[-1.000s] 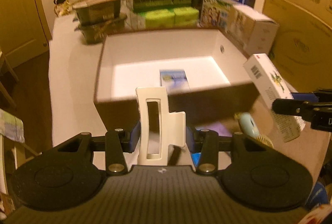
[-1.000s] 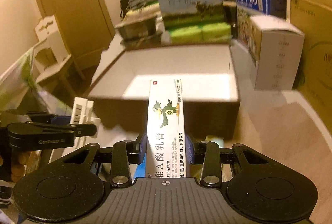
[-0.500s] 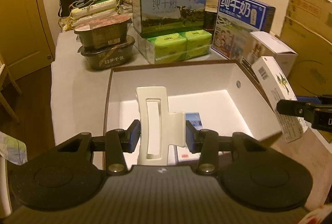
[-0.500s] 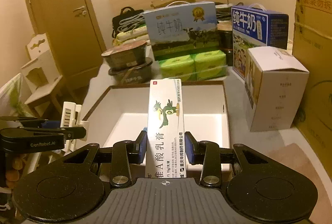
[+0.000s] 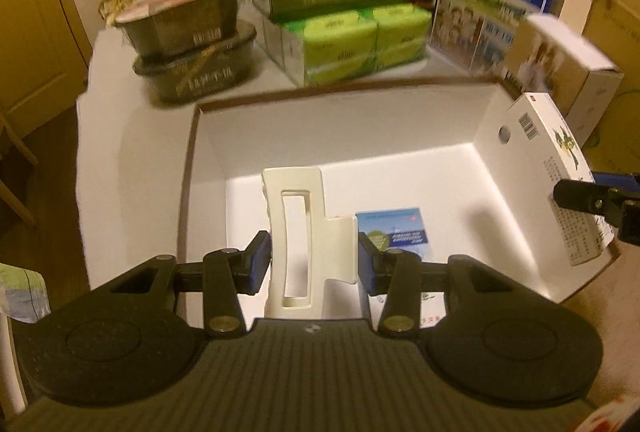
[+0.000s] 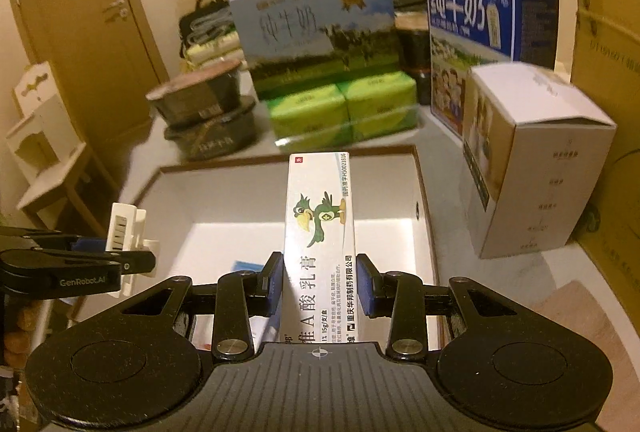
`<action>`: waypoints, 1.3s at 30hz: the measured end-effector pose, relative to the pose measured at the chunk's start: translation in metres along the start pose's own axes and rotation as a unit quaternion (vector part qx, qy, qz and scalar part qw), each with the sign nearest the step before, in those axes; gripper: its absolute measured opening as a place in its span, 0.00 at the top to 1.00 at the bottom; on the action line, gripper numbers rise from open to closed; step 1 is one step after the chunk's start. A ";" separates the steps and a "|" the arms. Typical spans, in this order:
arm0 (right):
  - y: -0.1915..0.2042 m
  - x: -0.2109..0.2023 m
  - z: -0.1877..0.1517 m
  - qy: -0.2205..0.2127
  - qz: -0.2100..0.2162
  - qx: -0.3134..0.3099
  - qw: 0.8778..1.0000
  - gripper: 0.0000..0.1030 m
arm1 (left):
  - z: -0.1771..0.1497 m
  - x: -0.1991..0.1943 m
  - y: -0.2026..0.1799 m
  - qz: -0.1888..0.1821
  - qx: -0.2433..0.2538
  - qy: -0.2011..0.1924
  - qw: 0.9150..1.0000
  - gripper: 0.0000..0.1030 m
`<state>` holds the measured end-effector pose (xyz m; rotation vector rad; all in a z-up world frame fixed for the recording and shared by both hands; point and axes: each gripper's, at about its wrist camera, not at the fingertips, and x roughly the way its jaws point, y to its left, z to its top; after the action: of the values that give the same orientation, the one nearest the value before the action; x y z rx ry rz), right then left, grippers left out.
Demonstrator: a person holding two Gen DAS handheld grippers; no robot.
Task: Organize rigid objects
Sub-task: 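Carry the hair clip and ointment box into the brown box and release them, then withdraw both open tools from the box toward the remaining items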
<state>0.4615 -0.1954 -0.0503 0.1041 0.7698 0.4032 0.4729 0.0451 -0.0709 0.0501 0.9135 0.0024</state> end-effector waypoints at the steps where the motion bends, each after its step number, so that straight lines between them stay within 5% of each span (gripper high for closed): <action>1: -0.001 0.005 -0.001 0.007 -0.004 -0.002 1.000 0.63 | -0.001 0.005 0.000 0.001 0.000 0.007 1.000 0.59; 13: -0.014 0.042 -0.012 0.054 -0.042 -0.013 0.998 0.63 | -0.006 0.045 -0.004 0.010 0.013 0.051 0.999 0.59; 30: -0.016 0.047 -0.012 0.049 -0.052 -0.016 0.997 0.63 | -0.010 0.041 -0.002 0.010 0.017 0.044 0.999 0.49; 32: -0.016 0.046 -0.011 0.046 -0.055 -0.014 0.997 0.61 | -0.011 0.038 -0.002 0.007 0.017 0.043 0.999 0.47; 34: -0.018 0.043 -0.010 0.040 -0.049 -0.011 0.998 0.48 | -0.013 0.034 -0.003 0.006 0.018 0.039 0.999 0.46; 39: -0.017 0.028 -0.011 0.028 -0.032 -0.003 0.999 0.42 | -0.016 0.021 -0.004 0.005 0.020 0.032 0.999 0.44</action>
<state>0.4774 -0.2007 -0.0810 0.0619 0.8247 0.3487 0.4733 0.0418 -0.0976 0.0915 0.9781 -0.0056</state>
